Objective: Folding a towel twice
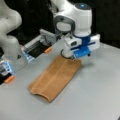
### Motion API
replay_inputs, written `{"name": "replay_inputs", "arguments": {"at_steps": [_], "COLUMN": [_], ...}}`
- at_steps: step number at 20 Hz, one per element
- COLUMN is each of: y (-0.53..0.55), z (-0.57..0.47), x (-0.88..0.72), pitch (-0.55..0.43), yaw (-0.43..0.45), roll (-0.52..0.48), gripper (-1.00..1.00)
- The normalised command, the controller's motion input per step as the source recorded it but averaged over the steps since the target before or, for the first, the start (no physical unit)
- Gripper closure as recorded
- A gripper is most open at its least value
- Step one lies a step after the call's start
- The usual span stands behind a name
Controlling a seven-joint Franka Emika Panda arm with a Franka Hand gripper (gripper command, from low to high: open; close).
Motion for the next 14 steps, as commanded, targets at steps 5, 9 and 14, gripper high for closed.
{"name": "replay_inputs", "arguments": {"at_steps": [5, 9, 14], "y": [0.16, 0.17, 0.15], "z": [-0.19, -0.25, -0.25], "x": [-0.04, 0.04, 0.09], "pitch": [0.056, -0.056, -0.122], "yaw": [0.052, 0.033, 0.026], "roll": [-0.226, -0.184, -0.163], "gripper": [-1.0, -1.0, -1.0]}}
